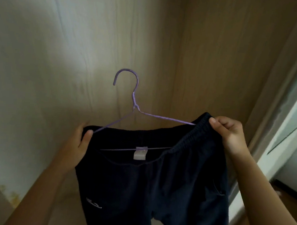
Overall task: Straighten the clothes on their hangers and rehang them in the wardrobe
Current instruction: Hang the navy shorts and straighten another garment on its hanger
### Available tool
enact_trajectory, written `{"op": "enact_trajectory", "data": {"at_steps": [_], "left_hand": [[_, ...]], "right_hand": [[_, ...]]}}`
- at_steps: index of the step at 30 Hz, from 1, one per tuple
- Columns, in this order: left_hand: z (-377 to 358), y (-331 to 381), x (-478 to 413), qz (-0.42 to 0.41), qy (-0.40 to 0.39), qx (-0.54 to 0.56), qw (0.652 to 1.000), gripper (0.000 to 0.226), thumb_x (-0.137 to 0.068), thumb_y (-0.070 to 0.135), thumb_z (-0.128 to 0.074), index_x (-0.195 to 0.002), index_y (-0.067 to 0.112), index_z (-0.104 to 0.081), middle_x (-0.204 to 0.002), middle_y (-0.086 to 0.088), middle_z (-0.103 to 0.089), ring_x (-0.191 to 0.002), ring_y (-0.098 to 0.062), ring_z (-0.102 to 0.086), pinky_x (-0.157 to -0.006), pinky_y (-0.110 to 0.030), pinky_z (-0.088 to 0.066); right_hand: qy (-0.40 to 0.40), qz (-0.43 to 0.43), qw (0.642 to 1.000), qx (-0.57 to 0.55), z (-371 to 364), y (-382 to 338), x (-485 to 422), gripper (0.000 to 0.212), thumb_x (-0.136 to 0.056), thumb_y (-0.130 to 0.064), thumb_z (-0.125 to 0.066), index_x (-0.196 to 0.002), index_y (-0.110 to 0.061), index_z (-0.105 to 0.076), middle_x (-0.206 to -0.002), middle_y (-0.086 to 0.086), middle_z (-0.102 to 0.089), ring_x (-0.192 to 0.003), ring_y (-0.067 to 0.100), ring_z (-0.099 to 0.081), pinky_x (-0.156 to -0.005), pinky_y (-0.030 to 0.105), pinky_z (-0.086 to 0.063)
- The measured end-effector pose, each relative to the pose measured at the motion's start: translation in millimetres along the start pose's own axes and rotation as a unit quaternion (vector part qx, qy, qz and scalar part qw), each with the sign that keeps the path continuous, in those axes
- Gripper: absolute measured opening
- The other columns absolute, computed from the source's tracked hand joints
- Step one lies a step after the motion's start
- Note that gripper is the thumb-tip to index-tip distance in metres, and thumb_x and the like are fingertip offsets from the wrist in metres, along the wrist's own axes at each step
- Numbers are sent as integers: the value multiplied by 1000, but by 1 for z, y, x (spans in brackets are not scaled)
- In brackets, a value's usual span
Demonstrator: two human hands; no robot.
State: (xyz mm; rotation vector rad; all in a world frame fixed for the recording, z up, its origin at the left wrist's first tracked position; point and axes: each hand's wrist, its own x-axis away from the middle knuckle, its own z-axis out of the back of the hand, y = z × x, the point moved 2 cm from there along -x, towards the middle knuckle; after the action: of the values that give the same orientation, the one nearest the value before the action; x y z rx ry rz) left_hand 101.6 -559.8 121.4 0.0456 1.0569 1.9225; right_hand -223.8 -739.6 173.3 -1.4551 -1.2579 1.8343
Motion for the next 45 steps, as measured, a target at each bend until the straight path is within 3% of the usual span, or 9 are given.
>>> {"op": "enact_trajectory", "data": {"at_steps": [5,10,17,21,26,32,38,41,45], "left_hand": [[16,-26,35,57,-29,-88,994,57,-80,58,-43,-113,13,-50,-93,-12,-66,-86,-31,-64,-69,-40,-51],[24,-33,85,123,36,-119,985,22,-86,36,-53,-87,15,-49,-65,-5,-57,-68,-31,-61,-55,-36,-43],[46,-38,186,229,103,-193,949,26,-85,34,-57,-91,8,-56,-55,11,-43,-76,-35,-62,-50,-22,-35],[57,-33,252,292,87,-235,923,28,-85,43,-50,-87,15,-51,-53,4,-49,-49,-15,-51,-39,-21,-31],[57,-21,340,396,114,-213,886,42,-78,54,-42,-90,16,-56,-73,-6,-64,-64,-19,-60,-56,-38,-50],[55,1,442,503,183,-226,814,19,-85,40,-55,-71,35,-42,-62,8,-52,-55,-6,-50,-45,-21,-33],[67,33,548,614,291,-255,688,19,-83,39,-59,-78,23,-51,-60,9,-50,-54,-3,-45,-48,-26,-35],[74,61,592,644,357,-277,618,19,-83,38,-59,-78,22,-51,-60,2,-53,-54,-13,-46,-51,-31,-39],[74,98,637,677,387,-311,543,22,-83,39,-60,-73,22,-49,-65,-8,-58,-63,-29,-53,-55,-38,-42]], "right_hand": [[-49,-6,998,-43,-15,11,-17,40,-83,-18,-61,-44,-20,-56,-41,-12,-47,-41,0,-37,-40,14,-28],[-186,6,982,45,-45,29,-24,50,-90,-7,-51,-45,-27,-57,-42,-12,-43,-41,-1,-36,-41,11,-24],[-388,-11,913,126,-104,78,13,43,-90,-15,-51,-61,-45,-61,-52,-19,-57,-48,-4,-49,-45,9,-32],[-462,-20,875,142,-138,105,54,32,-92,-19,-51,-69,-41,-58,-58,-17,-59,-52,1,-52,-48,12,-33],[-546,-17,824,151,-183,119,101,31,-90,-23,-53,-63,-38,-58,-59,-24,-61,-57,-4,-57,-51,12,-37],[-654,11,746,128,-233,104,171,17,-91,-25,-51,-78,-35,-57,-75,-9,-65,-73,10,-60,-66,31,-45],[-773,52,625,94,-273,67,271,9,-93,-29,-47,-88,-30,-55,-87,-9,-61,-84,15,-57,-61,15,-38],[-818,59,569,67,-286,36,321,36,-93,-30,-46,-126,-17,-51,-112,-1,-59,-105,14,-54,-82,22,-40],[-858,103,501,47,-293,7,373,44,-94,-34,-42,-130,-9,-48,-123,4,-58,-108,10,-52,-85,24,-41]]}}
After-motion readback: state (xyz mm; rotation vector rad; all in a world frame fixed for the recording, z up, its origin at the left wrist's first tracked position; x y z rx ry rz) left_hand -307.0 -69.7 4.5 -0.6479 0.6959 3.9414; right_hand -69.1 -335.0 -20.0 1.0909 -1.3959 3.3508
